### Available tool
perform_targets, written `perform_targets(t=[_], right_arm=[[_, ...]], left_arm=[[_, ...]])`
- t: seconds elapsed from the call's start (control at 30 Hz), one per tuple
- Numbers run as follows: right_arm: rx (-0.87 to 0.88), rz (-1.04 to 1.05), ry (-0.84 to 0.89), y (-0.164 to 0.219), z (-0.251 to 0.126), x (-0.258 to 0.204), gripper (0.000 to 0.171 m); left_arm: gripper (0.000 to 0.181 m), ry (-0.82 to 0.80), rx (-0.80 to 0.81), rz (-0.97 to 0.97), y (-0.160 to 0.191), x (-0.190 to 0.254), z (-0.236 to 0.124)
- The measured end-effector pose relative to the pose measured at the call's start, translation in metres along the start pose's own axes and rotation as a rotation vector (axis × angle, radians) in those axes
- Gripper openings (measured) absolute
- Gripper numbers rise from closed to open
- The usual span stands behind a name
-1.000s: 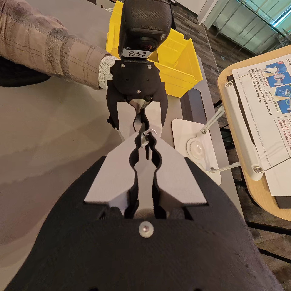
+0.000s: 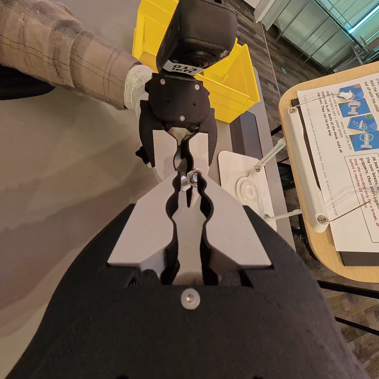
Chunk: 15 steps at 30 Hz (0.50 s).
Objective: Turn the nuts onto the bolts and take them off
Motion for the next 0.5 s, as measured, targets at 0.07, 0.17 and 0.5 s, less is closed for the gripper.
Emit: perform_targets(t=[0.07, 0.17, 0.5], right_arm=[[0.014, 0.001, 0.005, -0.002, -0.002, 0.001, 0.016], [0.049, 0.010, 0.014, -0.007, -0.007, 0.002, 0.021], [-0.019, 0.033, -0.001, 0.004, 0.000, 0.002, 0.022]], left_arm=[[0.015, 0.000, -0.001, 0.001, 0.000, 0.000, 0.000], [0.015, 0.000, 0.003, 0.002, -0.001, 0.000, 0.000], [0.015, 0.004, -0.027, 0.049, 0.001, 0.005, 0.002]])
Point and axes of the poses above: each gripper's, where its closed fingertips meet, z out along the fingers, y out of its underside, x = y × z across the jaws, the point moved 3 cm from there along -z, back along the fingers, and after that the axes turned 4 degrees about -z, right-handed, at the moved point
